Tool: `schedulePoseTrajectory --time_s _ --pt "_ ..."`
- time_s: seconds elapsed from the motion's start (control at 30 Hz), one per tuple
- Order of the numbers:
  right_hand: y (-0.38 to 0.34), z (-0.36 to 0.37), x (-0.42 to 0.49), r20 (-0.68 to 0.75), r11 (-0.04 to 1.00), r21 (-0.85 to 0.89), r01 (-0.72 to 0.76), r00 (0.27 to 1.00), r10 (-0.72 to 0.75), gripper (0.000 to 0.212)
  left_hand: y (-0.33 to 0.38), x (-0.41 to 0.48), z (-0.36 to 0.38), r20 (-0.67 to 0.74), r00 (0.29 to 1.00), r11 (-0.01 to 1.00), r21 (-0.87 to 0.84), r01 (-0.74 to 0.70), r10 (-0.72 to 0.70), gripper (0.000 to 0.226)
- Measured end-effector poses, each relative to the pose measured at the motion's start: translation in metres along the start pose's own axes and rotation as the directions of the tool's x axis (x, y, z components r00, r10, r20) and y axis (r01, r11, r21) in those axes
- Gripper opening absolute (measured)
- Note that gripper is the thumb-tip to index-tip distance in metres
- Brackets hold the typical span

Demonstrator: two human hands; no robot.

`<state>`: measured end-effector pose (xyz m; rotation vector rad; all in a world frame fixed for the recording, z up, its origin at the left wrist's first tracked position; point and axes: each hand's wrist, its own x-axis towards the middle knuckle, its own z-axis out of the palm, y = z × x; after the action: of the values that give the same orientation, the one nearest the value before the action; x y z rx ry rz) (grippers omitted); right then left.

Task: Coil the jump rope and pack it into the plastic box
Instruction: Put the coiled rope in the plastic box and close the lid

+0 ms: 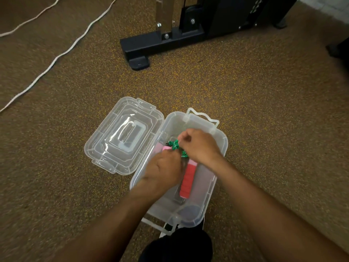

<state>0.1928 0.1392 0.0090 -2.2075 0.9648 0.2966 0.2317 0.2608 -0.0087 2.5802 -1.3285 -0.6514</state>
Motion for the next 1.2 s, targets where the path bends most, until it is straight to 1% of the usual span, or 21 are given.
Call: schedulePoseTrajectory --time_s 0.07,0.13,0.2,0.23,0.3,0.37,0.43,0.47,0.53,0.6,0.67,0.7,0.73,0.8,0.83,0.9,0.93,1.03,1.13,1.2 --pt "-0.016 -0.026 0.001 0.065 0.993 0.046 0.106 0.992 -0.108 0.006 -0.009 -0.012 -0.023 -0.134 0.991 0.986 -0.158 -0.05 0.029 0.022" --pt "-0.038 -0.052 0.005 0.093 0.968 0.144 0.207 0.971 -0.222 0.006 -0.024 -0.024 -0.047 -0.279 0.96 0.958 -0.28 -0.065 -0.016 0.016" --pt "-0.06 -0.068 0.017 0.079 0.945 0.195 0.262 0.956 -0.282 0.004 -0.046 -0.028 -0.061 -0.372 0.91 0.901 -0.435 0.004 -0.183 0.012" --pt "-0.07 -0.069 0.026 0.073 0.939 0.187 0.287 0.95 -0.305 0.004 -0.061 -0.025 -0.061 -0.377 0.881 0.856 -0.513 0.058 -0.286 0.011" --pt "-0.085 -0.059 0.049 0.077 0.934 0.123 0.335 0.935 -0.346 0.012 -0.096 -0.017 -0.048 -0.321 0.818 0.747 -0.638 0.185 -0.477 0.012" --pt "-0.095 -0.042 0.075 0.092 0.928 -0.001 0.373 0.924 -0.371 0.015 -0.13 -0.01 -0.028 -0.212 0.738 0.606 -0.73 0.316 -0.64 0.016" --pt "-0.102 -0.025 0.097 0.119 0.908 -0.128 0.399 0.915 -0.386 0.016 -0.155 -0.009 -0.011 -0.105 0.63 0.459 -0.776 0.432 -0.769 0.022" --pt "-0.105 -0.019 0.108 0.154 0.899 -0.182 0.398 0.915 -0.374 0.017 -0.164 -0.01 -0.002 -0.057 0.571 0.391 -0.783 0.483 -0.819 0.027" --pt "-0.109 -0.01 0.126 0.26 0.881 -0.291 0.374 0.917 -0.303 0.022 -0.177 -0.012 0.01 0.027 0.46 0.264 -0.789 0.556 -0.888 0.04" --pt "-0.112 -0.002 0.143 0.369 0.834 -0.416 0.362 0.906 -0.209 0.031 -0.187 -0.014 0.018 0.103 0.363 0.153 -0.778 0.61 -0.926 0.057" --pt "-0.11 0.005 0.158 0.409 0.794 -0.496 0.35 0.902 -0.141 0.036 -0.196 -0.012 0.023 0.173 0.275 0.052 -0.754 0.655 -0.946 0.071" --pt "-0.108 0.01 0.165 0.42 0.792 -0.509 0.336 0.9 -0.112 0.038 -0.2 -0.01 0.025 0.214 0.241 -0.008 -0.762 0.648 -0.946 0.074" --pt "-0.106 0.014 0.17 0.434 0.799 -0.509 0.321 0.897 -0.084 0.042 -0.203 -0.009 0.026 0.261 0.226 -0.073 -0.789 0.61 -0.938 0.073" --pt "-0.1 0.022 0.178 0.461 0.828 -0.495 0.263 0.887 -0.006 0.05 -0.204 -0.005 0.029 0.348 0.235 -0.181 -0.83 0.528 -0.908 0.067" --pt "-0.097 0.026 0.181 0.466 0.846 -0.482 0.228 0.884 0.027 0.053 -0.205 -0.004 0.031 0.374 0.239 -0.218 -0.84 0.497 -0.896 0.064" --pt "-0.092 0.031 0.185 0.464 0.891 -0.424 0.164 0.884 0.058 0.054 -0.205 0.0 0.035 0.397 0.226 -0.271 -0.857 0.439 -0.89 0.062" --pt "-0.09 0.033 0.187 0.455 0.911 -0.388 0.139 0.889 0.058 0.054 -0.203 0.002 0.035 0.388 0.21 -0.273 -0.862 0.427 -0.897 0.061" --pt "-0.087 0.035 0.19 0.429 0.94 -0.326 0.101 0.902 0.052 0.048 -0.195 0.008 0.031 0.323 0.17 -0.219 -0.867 0.447 -0.931 0.057" --pt "-0.083 0.034 0.19 0.404 0.94 -0.327 0.101 0.914 0.043 0.039 -0.196 0.011 0.031 0.295 0.164 -0.199 -0.877 0.437 -0.941 0.046" --pt "-0.082 0.034 0.19 0.402 0.943 -0.317 0.099 0.915 0.039 0.04 -0.197 0.011 0.032 0.295 0.175 -0.214 -0.903 0.374 -0.939 0.036"
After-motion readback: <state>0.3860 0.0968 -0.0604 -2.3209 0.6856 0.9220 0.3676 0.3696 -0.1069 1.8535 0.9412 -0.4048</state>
